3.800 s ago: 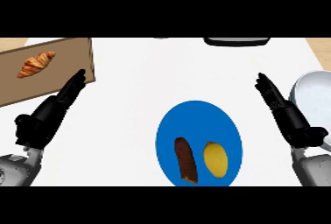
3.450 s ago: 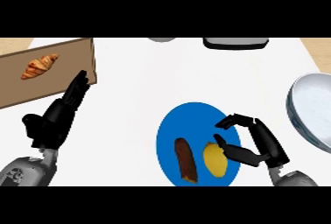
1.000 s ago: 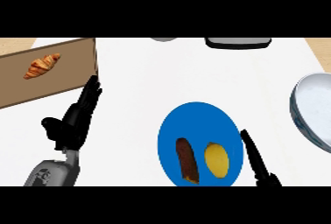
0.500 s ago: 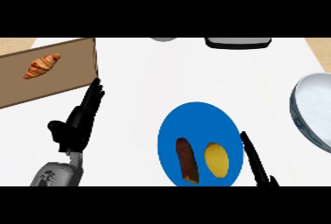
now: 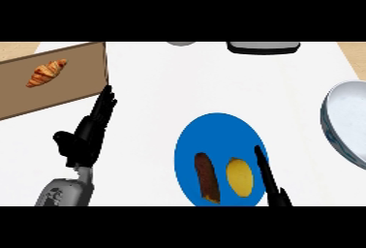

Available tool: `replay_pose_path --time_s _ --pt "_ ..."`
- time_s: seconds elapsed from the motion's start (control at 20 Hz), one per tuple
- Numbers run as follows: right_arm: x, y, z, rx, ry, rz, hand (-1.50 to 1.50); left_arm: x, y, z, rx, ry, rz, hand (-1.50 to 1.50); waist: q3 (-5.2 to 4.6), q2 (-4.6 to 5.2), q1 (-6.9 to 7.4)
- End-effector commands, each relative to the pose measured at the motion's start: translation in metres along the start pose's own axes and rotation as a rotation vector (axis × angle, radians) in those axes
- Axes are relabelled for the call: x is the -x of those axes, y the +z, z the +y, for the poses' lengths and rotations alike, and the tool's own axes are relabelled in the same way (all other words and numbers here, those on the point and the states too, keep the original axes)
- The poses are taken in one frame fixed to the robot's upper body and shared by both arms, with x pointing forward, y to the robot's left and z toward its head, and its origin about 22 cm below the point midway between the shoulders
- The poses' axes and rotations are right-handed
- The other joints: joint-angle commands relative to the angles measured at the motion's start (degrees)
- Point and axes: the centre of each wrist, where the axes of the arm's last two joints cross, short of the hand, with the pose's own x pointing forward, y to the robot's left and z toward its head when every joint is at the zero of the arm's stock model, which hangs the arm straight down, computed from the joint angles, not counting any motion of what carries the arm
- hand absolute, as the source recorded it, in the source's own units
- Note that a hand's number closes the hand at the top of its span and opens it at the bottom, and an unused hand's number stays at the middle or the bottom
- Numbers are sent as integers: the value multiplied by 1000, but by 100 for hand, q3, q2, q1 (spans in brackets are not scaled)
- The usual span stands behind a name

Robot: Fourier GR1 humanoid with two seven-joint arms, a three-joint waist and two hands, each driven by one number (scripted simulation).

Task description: Pick the lemon from the plate and place it in the bowl

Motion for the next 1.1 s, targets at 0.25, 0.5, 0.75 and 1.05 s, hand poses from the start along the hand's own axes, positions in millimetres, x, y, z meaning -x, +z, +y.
replay_pose_path --time_s 0.25,0.5,0.75,1.05 --pt "32 -24 26 43 86 35 -150 2 1 11 -2 2 -2 0 -1 3 16" --pt "53 -27 5 59 196 98 -150 -15 2 5 -15 -14 -27 0 0 0 12" --pt "54 -35 16 -15 176 109 -150 -14 -16 -12 -14 -13 1 0 0 4 -3" --pt "53 -39 27 -137 334 -37 150 -1 -8 -20 9 -7 -13 0 -1 9 -7"
